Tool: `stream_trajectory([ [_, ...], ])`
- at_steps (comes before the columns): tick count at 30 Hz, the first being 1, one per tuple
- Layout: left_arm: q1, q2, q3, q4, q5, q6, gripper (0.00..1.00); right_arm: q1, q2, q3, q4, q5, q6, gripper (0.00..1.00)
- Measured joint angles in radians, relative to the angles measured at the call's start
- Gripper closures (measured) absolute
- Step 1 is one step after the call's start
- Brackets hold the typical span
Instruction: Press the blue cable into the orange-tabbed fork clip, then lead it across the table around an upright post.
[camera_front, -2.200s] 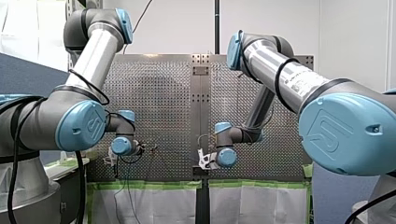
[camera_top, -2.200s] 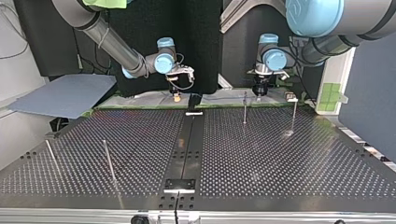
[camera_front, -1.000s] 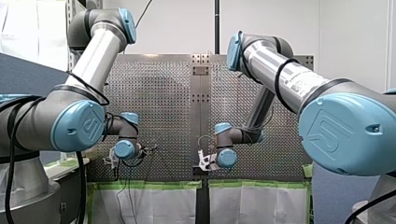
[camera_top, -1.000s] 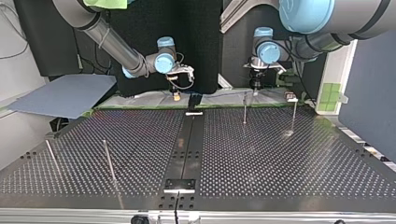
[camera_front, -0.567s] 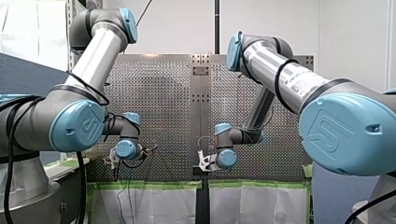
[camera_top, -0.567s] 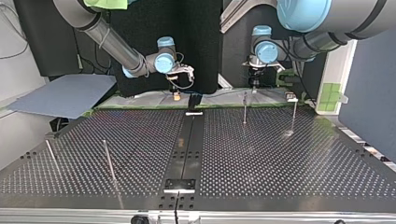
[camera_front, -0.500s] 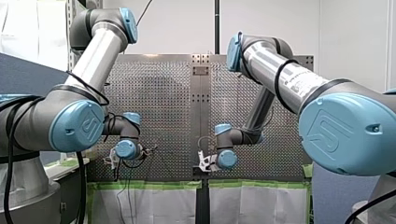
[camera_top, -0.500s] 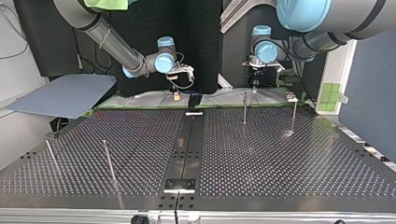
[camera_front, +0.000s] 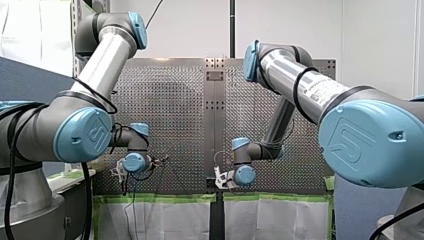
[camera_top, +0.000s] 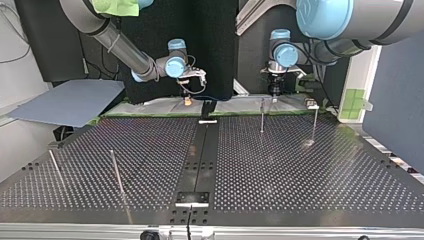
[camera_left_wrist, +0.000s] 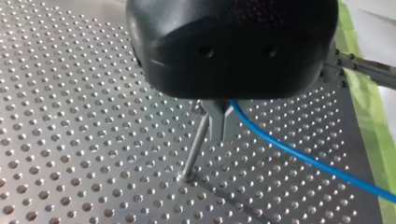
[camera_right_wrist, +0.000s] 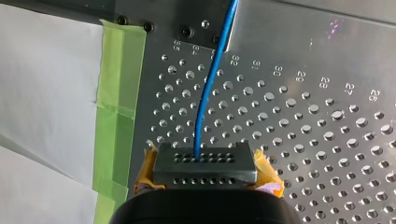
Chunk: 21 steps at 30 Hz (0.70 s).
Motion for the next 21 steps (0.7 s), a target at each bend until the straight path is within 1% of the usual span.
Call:
stream_trajectory([
  [8,0.017,0.000,0.000,0.003,0.006,-0.020,1.00,-0.007,0.000,-0.001,-0.001,0.000,0.001,1.00],
  [16,0.024,-0.001,0.000,-0.003,0.027,-0.050,1.00,-0.010,0.000,0.000,-0.001,0.000,-0.001,1.00],
  [21,0.030,-0.002,0.000,-0.009,0.032,-0.063,1.00,-0.015,0.000,-0.001,-0.001,0.000,-0.001,1.00],
])
